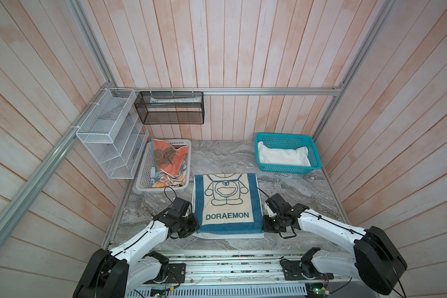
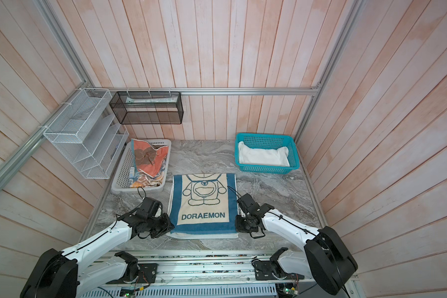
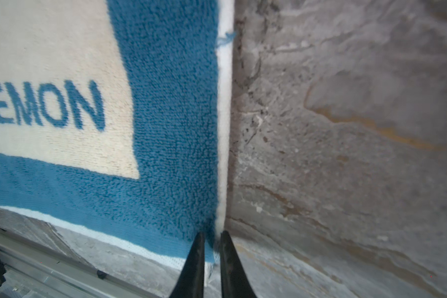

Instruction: Fold and stack the towels

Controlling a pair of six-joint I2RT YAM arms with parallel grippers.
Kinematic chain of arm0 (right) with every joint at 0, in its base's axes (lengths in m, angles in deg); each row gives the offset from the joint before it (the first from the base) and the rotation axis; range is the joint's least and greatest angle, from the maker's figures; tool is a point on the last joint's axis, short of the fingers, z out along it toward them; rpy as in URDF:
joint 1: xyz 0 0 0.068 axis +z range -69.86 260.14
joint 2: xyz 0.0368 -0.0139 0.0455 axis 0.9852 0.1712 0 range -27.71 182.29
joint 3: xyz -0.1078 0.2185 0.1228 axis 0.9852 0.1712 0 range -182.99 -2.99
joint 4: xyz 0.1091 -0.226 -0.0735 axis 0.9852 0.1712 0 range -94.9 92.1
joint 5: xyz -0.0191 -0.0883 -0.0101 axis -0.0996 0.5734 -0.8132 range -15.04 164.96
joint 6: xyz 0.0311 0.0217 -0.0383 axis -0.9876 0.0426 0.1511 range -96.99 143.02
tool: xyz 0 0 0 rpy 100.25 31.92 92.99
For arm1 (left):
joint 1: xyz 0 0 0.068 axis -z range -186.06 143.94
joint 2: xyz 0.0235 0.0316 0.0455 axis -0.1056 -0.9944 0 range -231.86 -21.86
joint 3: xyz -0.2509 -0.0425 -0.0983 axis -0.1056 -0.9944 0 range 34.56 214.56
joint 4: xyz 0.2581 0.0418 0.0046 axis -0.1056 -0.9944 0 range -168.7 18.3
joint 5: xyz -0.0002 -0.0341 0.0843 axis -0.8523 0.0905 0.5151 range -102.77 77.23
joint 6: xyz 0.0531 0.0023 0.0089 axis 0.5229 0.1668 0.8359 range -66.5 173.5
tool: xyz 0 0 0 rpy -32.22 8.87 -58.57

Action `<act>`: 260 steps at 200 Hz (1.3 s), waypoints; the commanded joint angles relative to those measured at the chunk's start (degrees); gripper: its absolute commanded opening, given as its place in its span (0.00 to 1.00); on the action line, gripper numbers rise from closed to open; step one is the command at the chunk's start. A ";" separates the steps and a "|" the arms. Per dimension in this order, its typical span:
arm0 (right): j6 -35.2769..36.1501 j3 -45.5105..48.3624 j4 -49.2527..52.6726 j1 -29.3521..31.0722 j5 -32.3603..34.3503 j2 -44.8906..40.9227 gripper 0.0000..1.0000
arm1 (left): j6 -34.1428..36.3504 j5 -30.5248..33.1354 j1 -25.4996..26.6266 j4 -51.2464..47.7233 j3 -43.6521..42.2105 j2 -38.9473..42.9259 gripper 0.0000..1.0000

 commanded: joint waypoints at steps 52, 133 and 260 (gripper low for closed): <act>-0.66 0.88 0.21 -0.23 1.47 0.52 0.36 | 1.22 -0.54 -0.20 -0.51 1.35 0.94 0.28; 0.07 -1.20 1.45 -0.22 2.34 0.20 0.04 | 1.36 -0.21 -0.23 -2.75 3.60 2.44 0.28; 1.05 -8.98 9.75 -0.22 3.88 -4.64 0.00 | 4.41 5.00 -1.04 -12.47 12.84 5.48 0.00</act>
